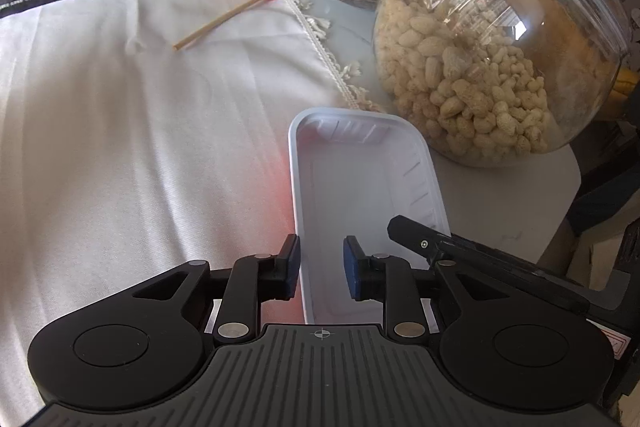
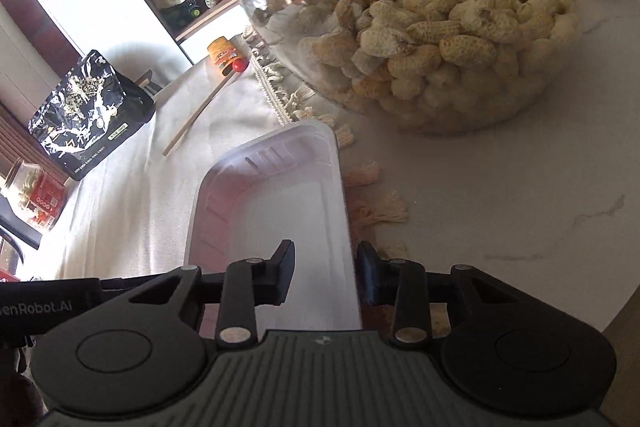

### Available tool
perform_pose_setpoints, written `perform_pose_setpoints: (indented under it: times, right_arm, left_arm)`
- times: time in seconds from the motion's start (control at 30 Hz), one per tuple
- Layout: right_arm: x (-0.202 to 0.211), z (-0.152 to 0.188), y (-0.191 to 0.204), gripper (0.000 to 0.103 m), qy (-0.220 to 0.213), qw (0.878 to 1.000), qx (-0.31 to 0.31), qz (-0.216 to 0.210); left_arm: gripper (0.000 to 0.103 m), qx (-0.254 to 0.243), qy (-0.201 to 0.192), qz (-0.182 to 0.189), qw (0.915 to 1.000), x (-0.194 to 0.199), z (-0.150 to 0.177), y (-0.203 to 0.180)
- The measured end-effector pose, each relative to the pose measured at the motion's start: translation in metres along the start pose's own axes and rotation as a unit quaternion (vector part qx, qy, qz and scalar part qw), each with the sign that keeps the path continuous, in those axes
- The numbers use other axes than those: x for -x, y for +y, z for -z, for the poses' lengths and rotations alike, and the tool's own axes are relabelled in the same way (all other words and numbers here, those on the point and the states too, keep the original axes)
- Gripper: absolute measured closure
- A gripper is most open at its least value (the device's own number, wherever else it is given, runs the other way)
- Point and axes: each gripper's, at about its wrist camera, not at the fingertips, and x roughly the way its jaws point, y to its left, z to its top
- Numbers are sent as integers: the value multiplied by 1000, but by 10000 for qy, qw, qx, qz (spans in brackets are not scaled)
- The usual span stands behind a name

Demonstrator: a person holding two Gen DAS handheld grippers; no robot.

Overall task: Organize plates and bowls
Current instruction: 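Move both grippers to the white red-sided tray beside the peanut jar, then grasp the tray rim with the left gripper and lift it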

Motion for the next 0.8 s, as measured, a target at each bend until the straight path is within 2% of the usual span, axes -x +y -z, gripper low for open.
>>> perform_pose_setpoints:
  times: [0.13,0.27,0.33,0.47,0.6,0.67,0.73,0.8]
  right_arm:
    - [1,13,27,69,69,9996,215,-143]
    - [2,26,63,69,251,9963,512,-638]
    - [2,36,86,70,362,9926,771,-861]
    - [-4,54,123,70,772,9782,1179,-1523]
    - [-12,69,143,70,838,9760,1576,-1250]
    - [-15,68,138,71,887,9783,1500,-1124]
    - [-14,65,130,71,876,9809,1379,-1052]
    - [-14,62,120,71,866,9831,1260,-1007]
  left_arm:
    - [77,359,-35,56,9993,26,13,38]
    - [78,572,-181,-219,9980,60,29,74]
    - [83,679,-229,-257,9971,76,38,90]
    - [83,835,-338,-293,9955,97,51,105]
    - [83,538,-550,-514,9957,110,51,101]
    - [83,284,-685,-947,9927,115,50,96]
    - [83,118,-758,-1491,9858,115,48,95]
    - [83,199,-704,-1734,9821,111,47,102]
